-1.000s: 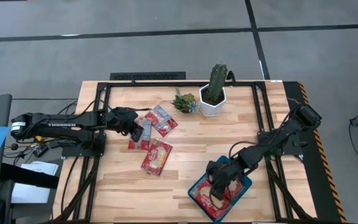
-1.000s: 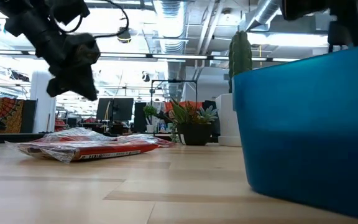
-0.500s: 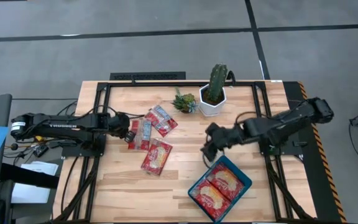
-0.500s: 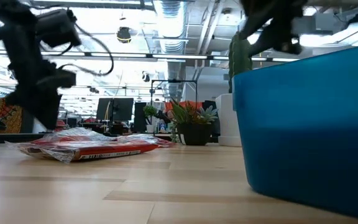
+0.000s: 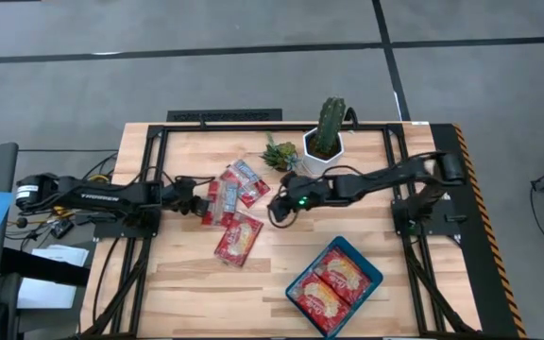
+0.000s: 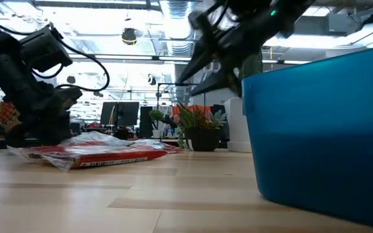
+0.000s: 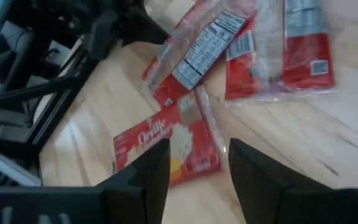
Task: Sort popcorn bags into baskets
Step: Put the popcorn bag into the bin
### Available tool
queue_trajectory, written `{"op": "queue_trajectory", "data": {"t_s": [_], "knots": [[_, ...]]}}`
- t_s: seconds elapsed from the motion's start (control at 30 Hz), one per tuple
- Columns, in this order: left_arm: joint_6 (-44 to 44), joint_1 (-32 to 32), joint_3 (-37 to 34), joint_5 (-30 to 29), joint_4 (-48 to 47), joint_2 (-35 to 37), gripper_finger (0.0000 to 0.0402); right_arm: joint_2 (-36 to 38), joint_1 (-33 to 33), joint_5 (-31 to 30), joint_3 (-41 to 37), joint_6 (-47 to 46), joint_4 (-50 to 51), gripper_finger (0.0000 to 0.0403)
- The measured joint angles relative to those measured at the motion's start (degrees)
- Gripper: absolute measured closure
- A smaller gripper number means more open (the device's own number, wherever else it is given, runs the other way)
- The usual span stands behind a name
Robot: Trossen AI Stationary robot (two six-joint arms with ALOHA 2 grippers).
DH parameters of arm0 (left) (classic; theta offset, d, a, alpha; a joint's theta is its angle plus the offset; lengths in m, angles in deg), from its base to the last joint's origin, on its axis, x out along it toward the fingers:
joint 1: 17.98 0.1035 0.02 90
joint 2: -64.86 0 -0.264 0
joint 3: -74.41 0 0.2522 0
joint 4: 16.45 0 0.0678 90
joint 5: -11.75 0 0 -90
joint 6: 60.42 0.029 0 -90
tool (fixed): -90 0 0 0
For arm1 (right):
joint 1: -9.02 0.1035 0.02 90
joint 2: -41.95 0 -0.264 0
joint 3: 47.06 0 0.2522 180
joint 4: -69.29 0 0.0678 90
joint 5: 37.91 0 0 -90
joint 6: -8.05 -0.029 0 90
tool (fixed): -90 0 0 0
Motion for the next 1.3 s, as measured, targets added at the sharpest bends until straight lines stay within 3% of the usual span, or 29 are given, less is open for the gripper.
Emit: {"op": "queue_trajectory", "data": {"t_s": [0.2,0.6,0.8,0.93,1.3], "knots": [[-0.41,0.0,-0.42,-0.43,7.69,-4.17,0.0401,-8.85,-2.36,2.84,4.32,-0.75,-5.14,0.0215],[-0.41,0.0,0.15,1.14,21.81,-17.07,0.0402,-22.21,-4.52,8.21,17.28,1.59,-2.84,0.0213],[0.17,0.0,0.99,1.21,22.33,-17.79,0.0402,-24.99,-5.29,11.87,17.5,-2.75,-1.96,0.018],[-0.07,-0.02,1.0,1.29,22.67,-17.81,0.0401,-24.96,-5.23,9.92,17.5,-3.18,-0.94,0.0156],[-2.58,-0.02,1.0,1.29,25.82,-17.83,0.0401,-26.18,-5.67,5.85,17.56,-4.34,-1.87,0.016]]}}
